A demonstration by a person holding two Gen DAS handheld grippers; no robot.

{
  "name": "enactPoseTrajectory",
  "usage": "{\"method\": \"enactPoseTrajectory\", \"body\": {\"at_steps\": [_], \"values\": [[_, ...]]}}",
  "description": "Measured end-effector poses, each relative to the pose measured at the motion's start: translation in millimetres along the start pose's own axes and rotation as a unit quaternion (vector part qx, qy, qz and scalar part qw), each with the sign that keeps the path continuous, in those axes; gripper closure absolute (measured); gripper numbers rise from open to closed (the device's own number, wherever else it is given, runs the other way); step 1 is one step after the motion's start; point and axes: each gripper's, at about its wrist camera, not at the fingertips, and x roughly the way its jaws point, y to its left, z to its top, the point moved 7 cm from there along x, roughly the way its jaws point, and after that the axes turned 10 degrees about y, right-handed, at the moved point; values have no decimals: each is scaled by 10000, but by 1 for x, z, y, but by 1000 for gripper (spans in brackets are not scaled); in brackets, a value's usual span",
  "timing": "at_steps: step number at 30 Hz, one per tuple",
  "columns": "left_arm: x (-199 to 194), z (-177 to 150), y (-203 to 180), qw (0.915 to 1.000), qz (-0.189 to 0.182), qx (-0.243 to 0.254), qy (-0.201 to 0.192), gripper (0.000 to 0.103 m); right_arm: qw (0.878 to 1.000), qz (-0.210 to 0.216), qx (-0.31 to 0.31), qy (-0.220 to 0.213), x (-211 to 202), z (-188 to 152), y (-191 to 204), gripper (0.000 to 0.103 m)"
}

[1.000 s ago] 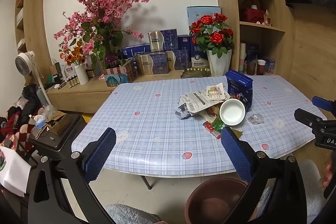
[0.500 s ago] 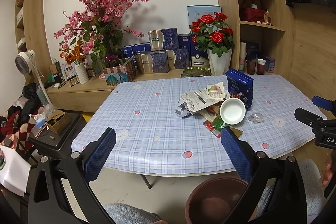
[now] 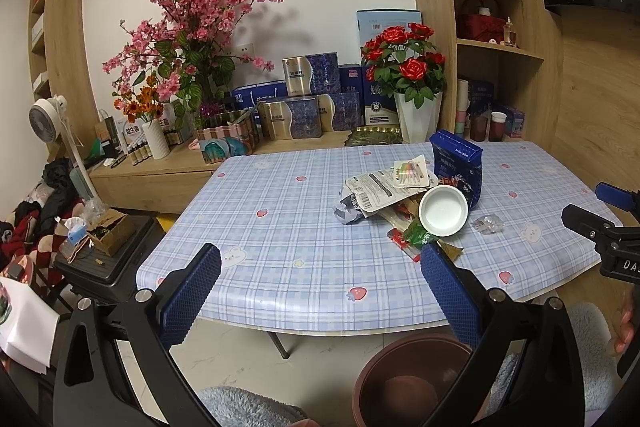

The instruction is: Collect trash

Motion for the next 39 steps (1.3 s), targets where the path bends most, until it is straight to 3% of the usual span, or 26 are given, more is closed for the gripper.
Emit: {"method": "enactPoseTrajectory", "body": {"at_steps": [38,39], "values": [[0,1,0,10000,-21,-2,17,5,10000,-12,6,20,0,2,2,6],[3,-3,-1,10000,-40,-7,11,5,10000,-15,4,21,-2,-4,-10,6]]}}
